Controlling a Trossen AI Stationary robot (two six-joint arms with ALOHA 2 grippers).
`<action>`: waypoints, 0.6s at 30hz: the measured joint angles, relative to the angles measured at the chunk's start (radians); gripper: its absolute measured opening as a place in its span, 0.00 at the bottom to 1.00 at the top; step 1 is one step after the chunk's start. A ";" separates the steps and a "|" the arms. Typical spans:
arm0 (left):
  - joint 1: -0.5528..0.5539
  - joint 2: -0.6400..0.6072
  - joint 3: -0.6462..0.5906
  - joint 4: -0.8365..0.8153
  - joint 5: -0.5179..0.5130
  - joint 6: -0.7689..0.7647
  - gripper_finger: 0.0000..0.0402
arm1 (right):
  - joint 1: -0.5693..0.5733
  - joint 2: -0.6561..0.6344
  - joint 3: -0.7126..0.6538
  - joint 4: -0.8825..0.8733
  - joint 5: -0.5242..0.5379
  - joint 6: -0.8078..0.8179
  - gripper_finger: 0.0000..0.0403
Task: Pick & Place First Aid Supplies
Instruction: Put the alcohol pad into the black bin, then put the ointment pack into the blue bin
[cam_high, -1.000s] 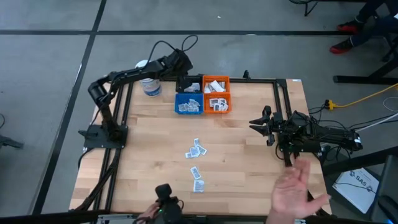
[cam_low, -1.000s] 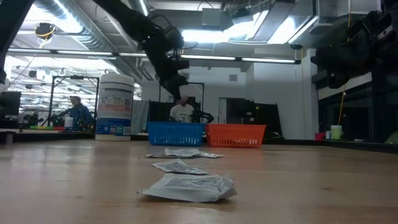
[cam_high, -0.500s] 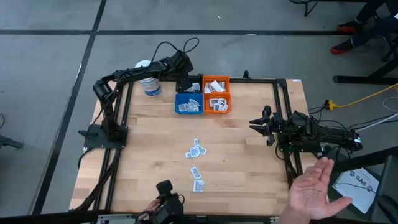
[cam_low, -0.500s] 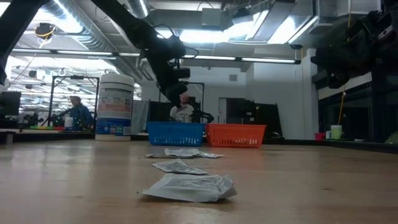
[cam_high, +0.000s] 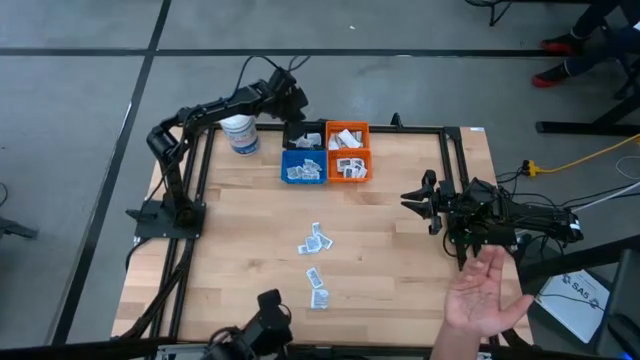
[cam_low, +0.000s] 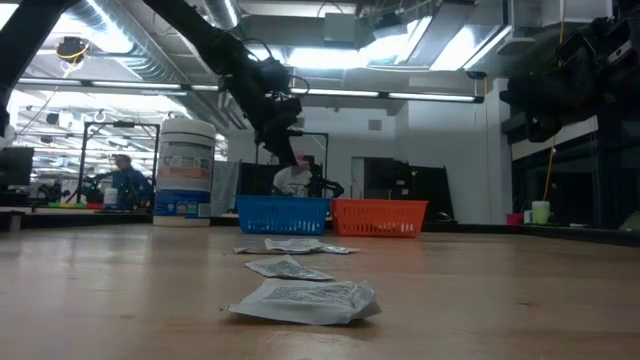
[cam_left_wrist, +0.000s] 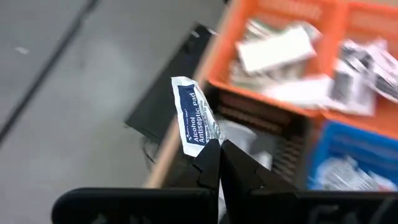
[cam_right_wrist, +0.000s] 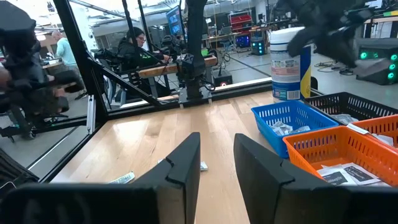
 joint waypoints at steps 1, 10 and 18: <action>-0.005 0.000 0.000 -0.025 0.007 0.002 0.00 | 0.000 0.000 0.000 0.000 0.000 0.000 0.25; -0.026 0.000 0.000 -0.146 0.108 0.098 0.01 | 0.000 0.000 0.000 0.000 0.000 0.000 0.25; -0.030 0.000 0.000 -0.133 0.064 0.137 0.11 | 0.000 0.000 0.000 0.000 0.000 0.000 0.25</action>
